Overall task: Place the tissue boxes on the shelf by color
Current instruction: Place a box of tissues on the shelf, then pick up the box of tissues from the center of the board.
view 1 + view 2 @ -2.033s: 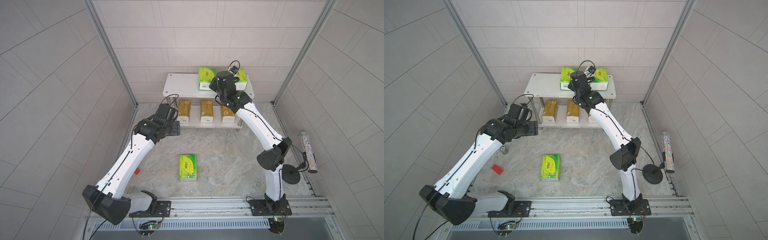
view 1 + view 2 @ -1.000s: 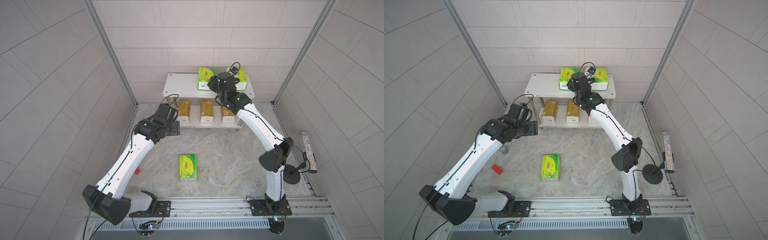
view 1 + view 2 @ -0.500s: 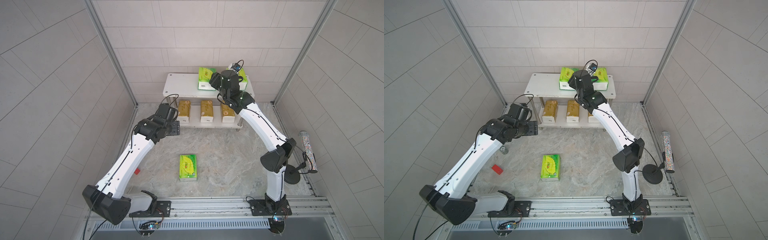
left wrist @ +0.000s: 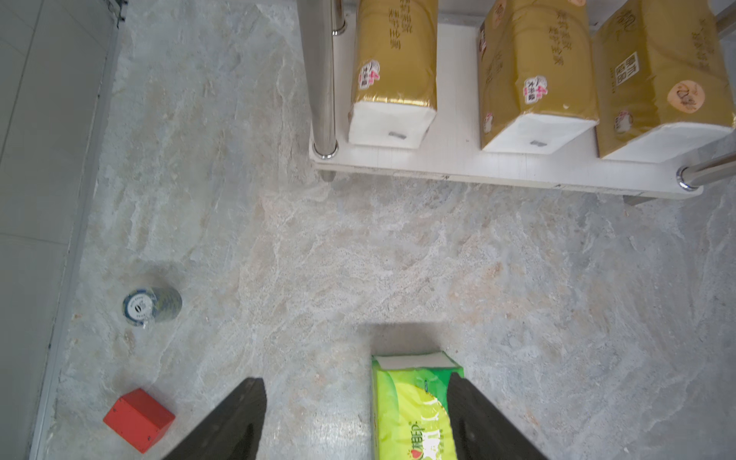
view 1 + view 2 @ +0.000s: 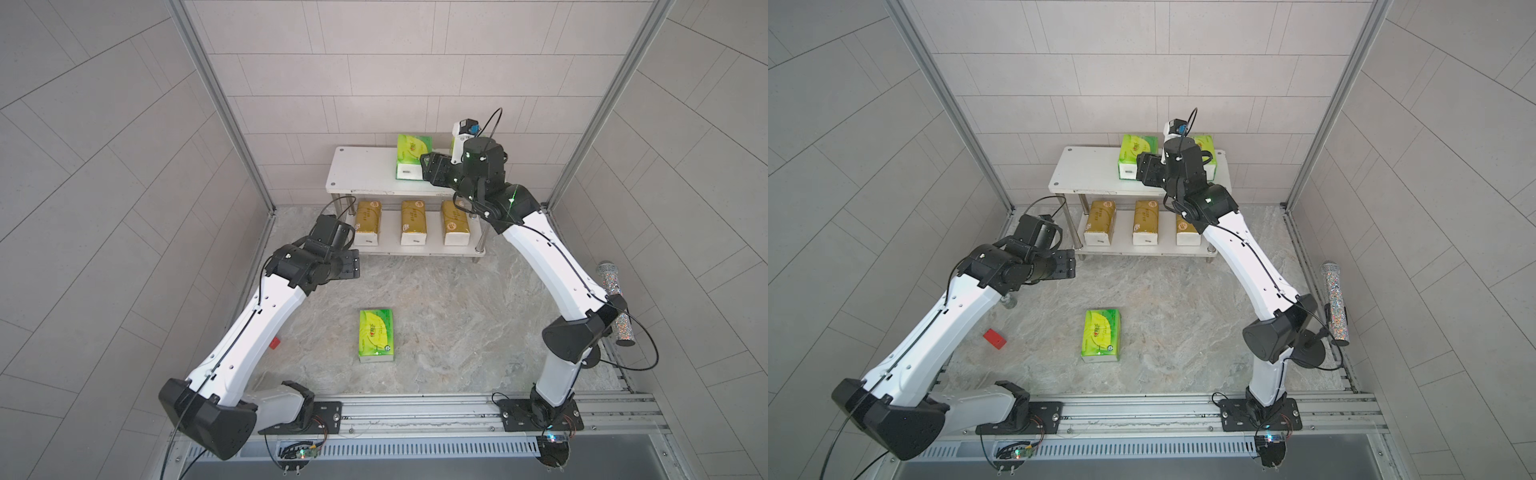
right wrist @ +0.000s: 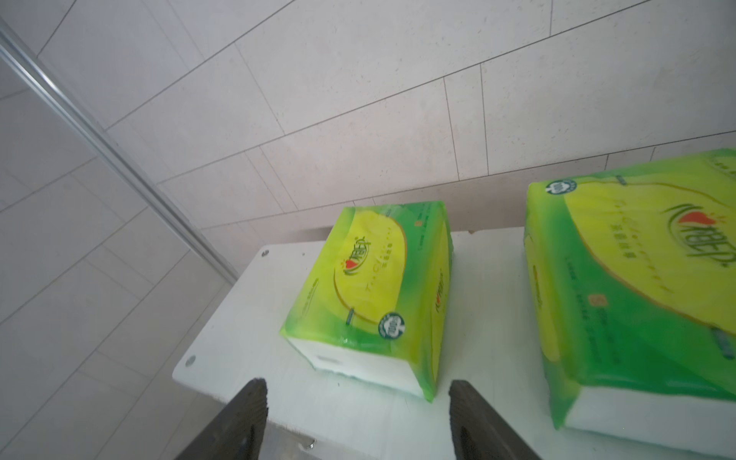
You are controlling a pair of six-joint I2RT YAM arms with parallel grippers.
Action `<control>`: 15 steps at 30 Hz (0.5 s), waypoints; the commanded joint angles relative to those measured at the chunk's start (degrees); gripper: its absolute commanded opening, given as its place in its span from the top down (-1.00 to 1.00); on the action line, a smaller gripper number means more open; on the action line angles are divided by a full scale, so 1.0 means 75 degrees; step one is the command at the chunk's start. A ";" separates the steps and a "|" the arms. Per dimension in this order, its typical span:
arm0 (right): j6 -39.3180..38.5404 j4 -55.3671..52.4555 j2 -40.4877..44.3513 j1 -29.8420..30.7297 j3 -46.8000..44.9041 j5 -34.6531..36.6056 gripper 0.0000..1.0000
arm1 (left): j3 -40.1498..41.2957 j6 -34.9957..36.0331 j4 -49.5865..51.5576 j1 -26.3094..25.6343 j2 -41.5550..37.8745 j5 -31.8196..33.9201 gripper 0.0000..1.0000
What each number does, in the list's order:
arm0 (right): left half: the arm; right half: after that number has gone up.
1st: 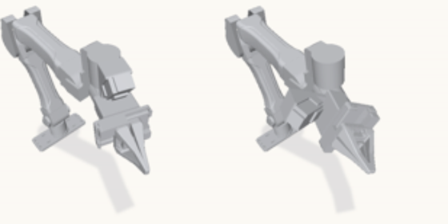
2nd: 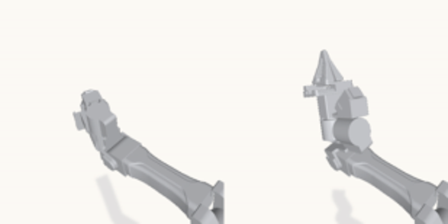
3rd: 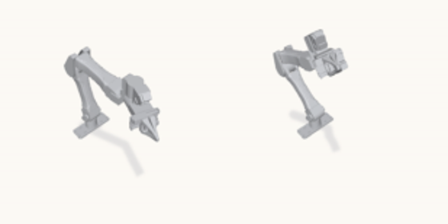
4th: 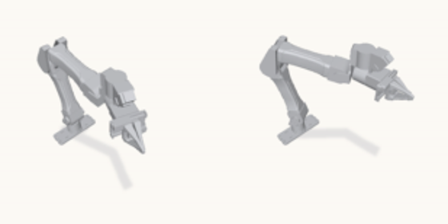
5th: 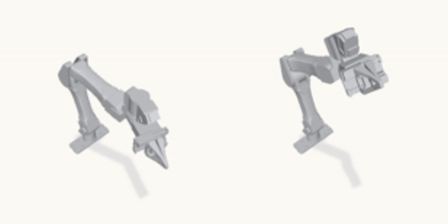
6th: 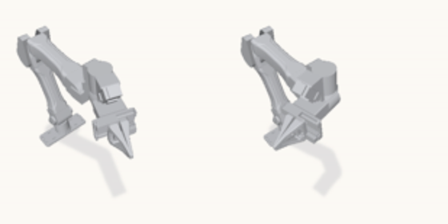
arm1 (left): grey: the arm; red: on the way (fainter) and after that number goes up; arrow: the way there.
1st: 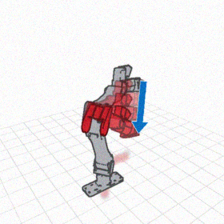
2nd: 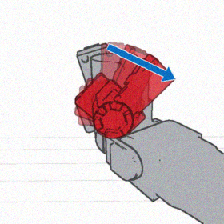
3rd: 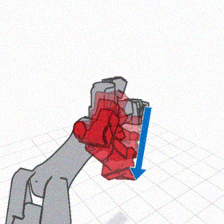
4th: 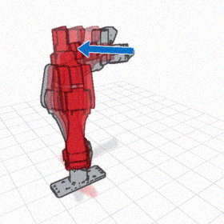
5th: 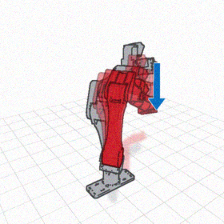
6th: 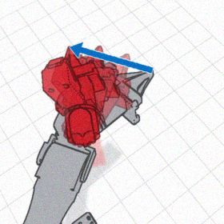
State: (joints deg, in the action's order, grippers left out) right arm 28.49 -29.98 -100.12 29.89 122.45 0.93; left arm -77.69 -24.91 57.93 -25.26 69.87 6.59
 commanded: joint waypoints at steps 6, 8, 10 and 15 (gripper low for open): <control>-0.0581 -0.1457 0.2641 0.0127 -0.2938 -0.1686 -0.57 | 0.1372 -0.0748 0.0559 -0.0698 -0.0805 -0.0499 -0.62; -0.0409 -0.1618 0.3041 0.0264 -0.3727 -0.2003 -0.57 | 0.1626 -0.0837 0.0590 -0.0793 -0.0831 -0.0776 -0.63; -0.0174 -0.1552 0.3352 0.0513 -0.4628 -0.2167 -0.60 | 0.1843 -0.0919 0.0719 -0.0911 -0.0818 -0.0962 -0.64; 0.1150 0.0190 0.3749 0.0966 -0.7375 -0.3006 -0.61 | 0.2675 -0.1089 0.0608 -0.1298 -0.0670 -0.1185 -0.66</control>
State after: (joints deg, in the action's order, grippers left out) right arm 30.55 -34.48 -71.99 36.16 74.72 -16.36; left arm -60.29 -31.42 61.52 -33.76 64.45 -0.49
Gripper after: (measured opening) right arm 0.805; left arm 0.828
